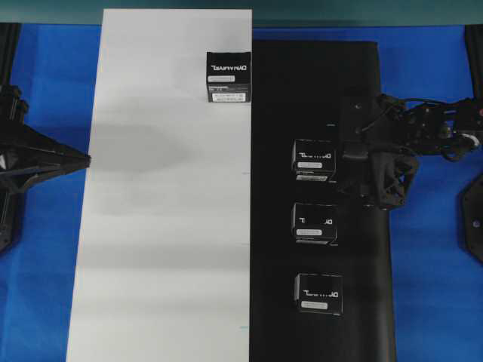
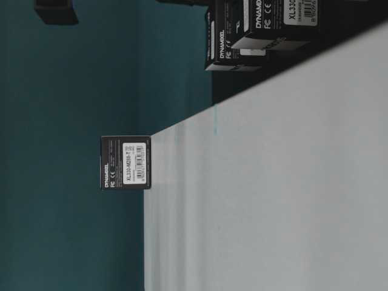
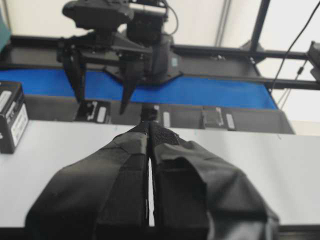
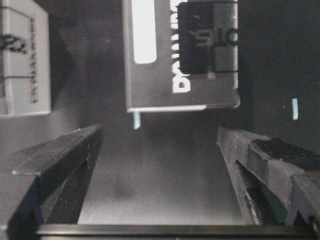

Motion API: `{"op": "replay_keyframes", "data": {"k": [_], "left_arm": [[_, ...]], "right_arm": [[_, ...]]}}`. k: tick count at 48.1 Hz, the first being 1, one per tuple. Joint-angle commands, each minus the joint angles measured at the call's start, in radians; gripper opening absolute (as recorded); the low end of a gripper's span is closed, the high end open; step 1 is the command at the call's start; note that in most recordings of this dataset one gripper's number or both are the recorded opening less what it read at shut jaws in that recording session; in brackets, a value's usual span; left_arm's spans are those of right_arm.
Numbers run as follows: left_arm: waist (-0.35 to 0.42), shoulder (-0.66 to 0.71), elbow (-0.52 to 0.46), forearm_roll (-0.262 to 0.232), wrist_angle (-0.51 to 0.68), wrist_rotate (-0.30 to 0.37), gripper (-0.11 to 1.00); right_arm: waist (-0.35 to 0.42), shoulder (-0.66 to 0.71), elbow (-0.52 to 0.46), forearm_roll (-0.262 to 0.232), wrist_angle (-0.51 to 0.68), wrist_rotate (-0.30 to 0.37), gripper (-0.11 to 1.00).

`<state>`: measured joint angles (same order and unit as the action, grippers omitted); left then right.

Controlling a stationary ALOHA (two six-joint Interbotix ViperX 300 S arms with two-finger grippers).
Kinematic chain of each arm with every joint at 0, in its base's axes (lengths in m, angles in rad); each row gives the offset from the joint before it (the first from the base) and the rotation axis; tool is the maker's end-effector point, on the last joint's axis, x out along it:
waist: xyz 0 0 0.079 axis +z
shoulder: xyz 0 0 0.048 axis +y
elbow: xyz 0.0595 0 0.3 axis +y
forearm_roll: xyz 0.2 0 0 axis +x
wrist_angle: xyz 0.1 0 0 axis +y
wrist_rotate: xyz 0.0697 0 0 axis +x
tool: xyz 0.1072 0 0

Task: Place the box from the black base onto the white base.
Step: 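Lower the open right gripper around the top black-base box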

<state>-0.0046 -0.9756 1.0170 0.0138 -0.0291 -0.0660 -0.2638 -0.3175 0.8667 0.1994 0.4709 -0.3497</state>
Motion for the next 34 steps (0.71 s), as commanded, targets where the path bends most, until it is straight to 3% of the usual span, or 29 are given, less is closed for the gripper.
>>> {"op": "replay_keyframes", "data": {"k": [1,34], "left_arm": [[-0.002,0.003,-0.028,0.003,-0.005,-0.002,-0.01],[-0.002,0.003,-0.028,0.003,-0.005,-0.002,-0.01]], "right_arm": [[0.000,0.023,-0.017,0.008,-0.018,-0.005,1.00],[0.006,0.133,-0.101,0.009,-0.074,-0.011,1.00]]}}
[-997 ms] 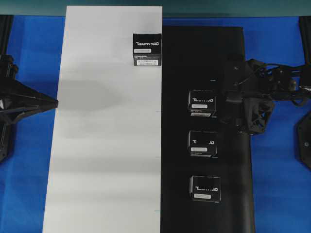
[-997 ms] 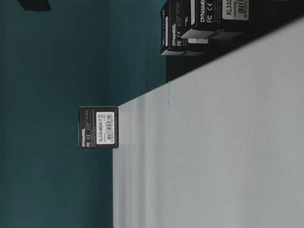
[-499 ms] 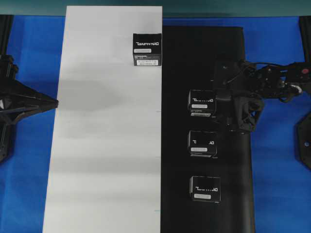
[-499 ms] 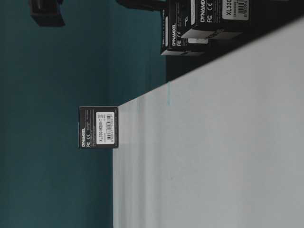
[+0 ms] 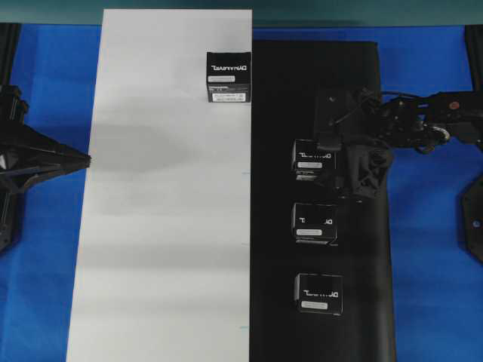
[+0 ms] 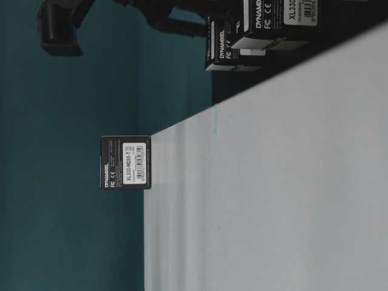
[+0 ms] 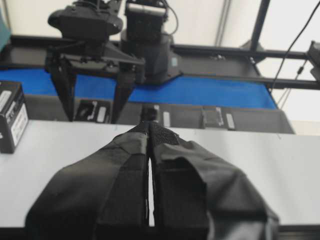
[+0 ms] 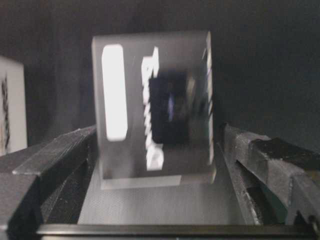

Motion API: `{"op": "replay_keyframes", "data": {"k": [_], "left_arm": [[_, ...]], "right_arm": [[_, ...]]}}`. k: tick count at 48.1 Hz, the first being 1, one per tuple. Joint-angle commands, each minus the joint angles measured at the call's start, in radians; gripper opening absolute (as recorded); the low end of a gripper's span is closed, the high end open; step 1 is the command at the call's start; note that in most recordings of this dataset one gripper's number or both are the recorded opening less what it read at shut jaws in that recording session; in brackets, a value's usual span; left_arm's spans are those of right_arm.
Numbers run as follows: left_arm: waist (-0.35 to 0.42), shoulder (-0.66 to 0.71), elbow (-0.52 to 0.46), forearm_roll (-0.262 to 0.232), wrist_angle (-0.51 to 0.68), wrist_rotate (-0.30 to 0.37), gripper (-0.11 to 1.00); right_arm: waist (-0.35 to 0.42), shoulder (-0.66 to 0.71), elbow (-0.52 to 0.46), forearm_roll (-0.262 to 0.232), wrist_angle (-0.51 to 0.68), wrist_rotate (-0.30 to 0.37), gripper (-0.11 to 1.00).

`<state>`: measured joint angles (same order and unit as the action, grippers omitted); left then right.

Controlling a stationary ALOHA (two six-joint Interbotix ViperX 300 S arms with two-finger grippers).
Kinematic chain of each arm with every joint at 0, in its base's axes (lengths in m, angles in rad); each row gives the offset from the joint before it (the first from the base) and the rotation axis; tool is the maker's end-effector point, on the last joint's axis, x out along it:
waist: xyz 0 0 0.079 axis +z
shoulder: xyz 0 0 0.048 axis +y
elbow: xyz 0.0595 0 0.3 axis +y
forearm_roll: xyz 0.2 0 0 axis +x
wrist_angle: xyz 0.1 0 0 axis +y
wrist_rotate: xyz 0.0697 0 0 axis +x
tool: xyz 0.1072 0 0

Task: Place the box from the black base onto the white base.
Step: 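Lower the open right gripper around the top black-base box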

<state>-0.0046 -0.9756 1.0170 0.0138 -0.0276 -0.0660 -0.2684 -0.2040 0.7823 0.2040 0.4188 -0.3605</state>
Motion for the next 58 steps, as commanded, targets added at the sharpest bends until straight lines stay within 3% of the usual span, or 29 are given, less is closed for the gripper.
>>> {"op": "replay_keyframes", "data": {"k": [1,8,14,24,41,58], "left_arm": [[-0.002,0.003,-0.028,0.002,-0.005,-0.002,-0.01],[-0.002,0.003,-0.028,0.002,-0.006,-0.002,-0.01],[-0.002,0.003,-0.028,0.002,-0.006,-0.002,-0.01],[0.002,0.005,-0.026,0.002,-0.006,-0.002,-0.01],[0.002,0.003,-0.026,0.002,-0.005,-0.002,-0.01],[0.000,0.003,-0.028,0.002,0.014,-0.003,-0.01]], "right_arm": [[0.012,0.021,-0.017,0.005,-0.025,-0.002,1.00],[0.017,0.028,-0.020,0.009,-0.040,0.003,1.00],[0.017,0.028,-0.017,0.057,-0.046,0.005,1.00],[0.017,0.023,-0.009,0.078,-0.058,0.005,0.99],[0.015,0.020,-0.003,0.080,-0.051,0.006,0.86],[0.017,0.002,-0.003,0.080,-0.029,0.011,0.62]]}}
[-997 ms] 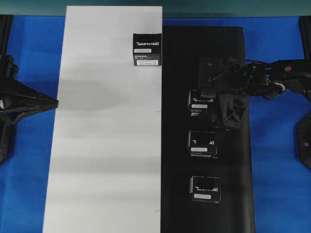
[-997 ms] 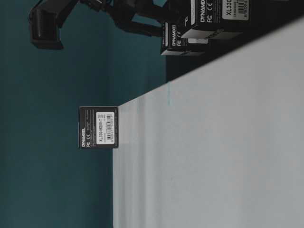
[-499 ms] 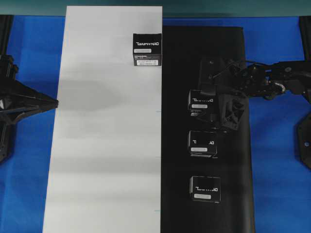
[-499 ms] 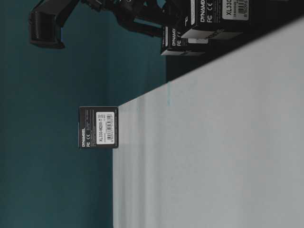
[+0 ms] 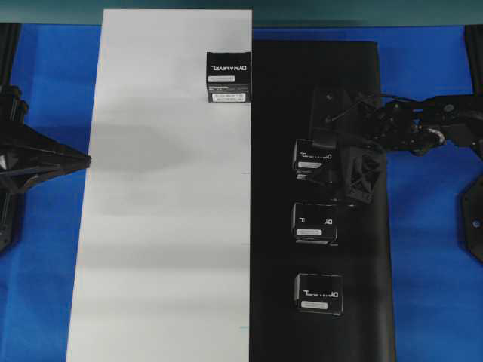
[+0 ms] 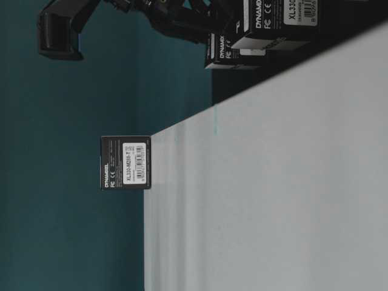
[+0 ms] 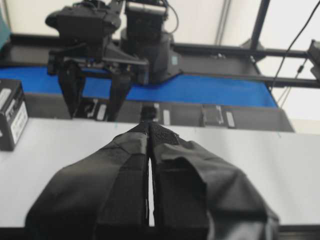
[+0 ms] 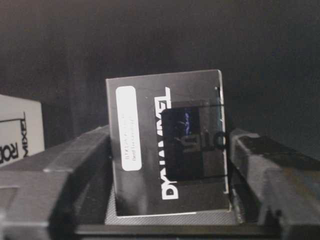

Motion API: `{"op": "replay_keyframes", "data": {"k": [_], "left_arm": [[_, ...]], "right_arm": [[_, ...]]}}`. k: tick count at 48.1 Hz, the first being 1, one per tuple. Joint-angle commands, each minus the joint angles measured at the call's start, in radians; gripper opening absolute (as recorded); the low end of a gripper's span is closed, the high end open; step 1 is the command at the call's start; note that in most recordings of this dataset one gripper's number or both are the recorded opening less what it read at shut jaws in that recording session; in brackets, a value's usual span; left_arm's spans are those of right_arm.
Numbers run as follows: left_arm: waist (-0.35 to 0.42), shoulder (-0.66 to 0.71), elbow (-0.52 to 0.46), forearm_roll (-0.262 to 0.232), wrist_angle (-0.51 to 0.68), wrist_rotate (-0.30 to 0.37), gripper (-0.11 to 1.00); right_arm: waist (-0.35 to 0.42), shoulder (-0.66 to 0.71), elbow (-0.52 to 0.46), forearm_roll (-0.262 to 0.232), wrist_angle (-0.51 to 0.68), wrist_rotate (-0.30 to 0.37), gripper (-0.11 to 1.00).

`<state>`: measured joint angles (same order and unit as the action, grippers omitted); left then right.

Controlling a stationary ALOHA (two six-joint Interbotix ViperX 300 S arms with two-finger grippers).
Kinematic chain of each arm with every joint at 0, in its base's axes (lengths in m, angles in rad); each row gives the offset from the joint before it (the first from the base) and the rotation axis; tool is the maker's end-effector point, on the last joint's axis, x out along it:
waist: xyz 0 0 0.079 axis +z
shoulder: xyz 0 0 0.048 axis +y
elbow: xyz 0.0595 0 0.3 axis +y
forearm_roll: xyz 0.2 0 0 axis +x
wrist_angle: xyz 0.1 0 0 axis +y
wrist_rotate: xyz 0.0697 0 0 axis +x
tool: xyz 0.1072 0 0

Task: Place the box from the black base onto the white base.
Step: 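Lower the open right gripper around the top black-base box, then close the right gripper on the box and lift it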

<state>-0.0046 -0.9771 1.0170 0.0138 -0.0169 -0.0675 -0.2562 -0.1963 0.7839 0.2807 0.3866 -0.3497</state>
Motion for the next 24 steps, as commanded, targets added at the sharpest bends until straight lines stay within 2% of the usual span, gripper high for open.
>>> {"op": "replay_keyframes", "data": {"k": [1,12,24], "left_arm": [[0.000,0.003,-0.028,0.003,0.005,-0.002,-0.01],[0.002,0.003,-0.028,0.003,0.009,-0.002,-0.01],[0.002,0.000,-0.028,0.002,0.009,-0.002,-0.01]], "right_arm": [[0.003,-0.008,-0.005,0.003,0.006,0.000,0.61],[-0.002,-0.051,-0.008,0.003,0.018,0.020,0.59],[-0.012,-0.123,-0.078,0.003,0.161,0.066,0.59]]}}
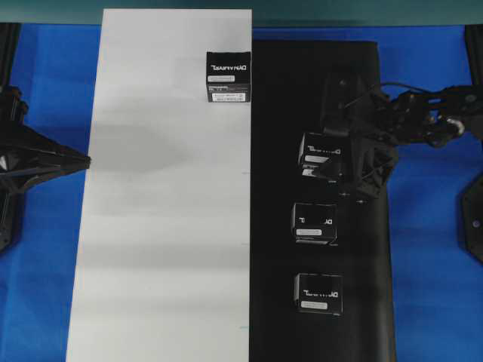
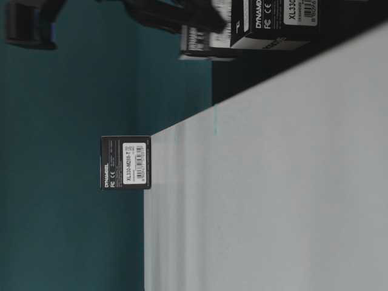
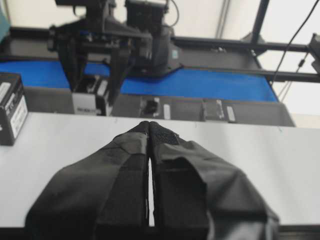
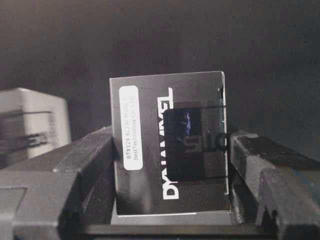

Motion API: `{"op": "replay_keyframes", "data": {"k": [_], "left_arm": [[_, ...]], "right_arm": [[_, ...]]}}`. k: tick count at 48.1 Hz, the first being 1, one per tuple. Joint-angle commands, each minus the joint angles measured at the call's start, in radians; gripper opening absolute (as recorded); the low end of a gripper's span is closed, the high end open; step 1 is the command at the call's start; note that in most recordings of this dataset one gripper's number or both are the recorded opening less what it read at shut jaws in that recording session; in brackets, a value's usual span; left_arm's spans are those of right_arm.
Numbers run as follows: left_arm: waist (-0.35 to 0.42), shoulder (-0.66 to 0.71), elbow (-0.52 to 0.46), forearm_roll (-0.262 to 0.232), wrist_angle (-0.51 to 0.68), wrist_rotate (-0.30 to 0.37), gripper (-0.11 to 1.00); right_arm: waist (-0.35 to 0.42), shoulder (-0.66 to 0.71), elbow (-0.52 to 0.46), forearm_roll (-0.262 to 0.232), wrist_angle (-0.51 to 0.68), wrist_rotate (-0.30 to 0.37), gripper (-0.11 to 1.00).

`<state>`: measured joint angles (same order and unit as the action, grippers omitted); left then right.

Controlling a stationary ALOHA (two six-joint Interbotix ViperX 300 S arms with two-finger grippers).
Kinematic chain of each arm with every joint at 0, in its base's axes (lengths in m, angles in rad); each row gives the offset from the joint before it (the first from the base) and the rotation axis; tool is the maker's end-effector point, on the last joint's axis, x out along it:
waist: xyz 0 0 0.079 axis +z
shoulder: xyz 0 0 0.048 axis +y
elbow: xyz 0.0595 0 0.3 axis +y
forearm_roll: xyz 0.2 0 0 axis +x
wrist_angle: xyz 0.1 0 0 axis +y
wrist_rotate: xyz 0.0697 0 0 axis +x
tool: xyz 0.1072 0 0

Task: Place the box from the black base onto the white base.
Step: 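Close the right gripper on the box and lift it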

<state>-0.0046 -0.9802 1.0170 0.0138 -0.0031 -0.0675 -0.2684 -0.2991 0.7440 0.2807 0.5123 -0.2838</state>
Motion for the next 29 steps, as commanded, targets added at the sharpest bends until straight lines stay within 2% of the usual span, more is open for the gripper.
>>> {"op": "replay_keyframes", "data": {"k": [1,14,29], "left_arm": [[0.002,0.003,-0.028,0.002,-0.005,-0.002,-0.01],[0.002,0.002,-0.028,0.003,-0.005,-0.003,-0.01],[-0.002,0.000,-0.028,0.002,-0.006,-0.003,-0.01]], "right_arm": [[0.000,-0.025,-0.046,0.003,0.046,0.002,0.59],[0.008,-0.035,-0.193,0.003,0.172,0.023,0.59],[0.044,0.031,-0.337,0.003,0.213,0.025,0.59]]}}
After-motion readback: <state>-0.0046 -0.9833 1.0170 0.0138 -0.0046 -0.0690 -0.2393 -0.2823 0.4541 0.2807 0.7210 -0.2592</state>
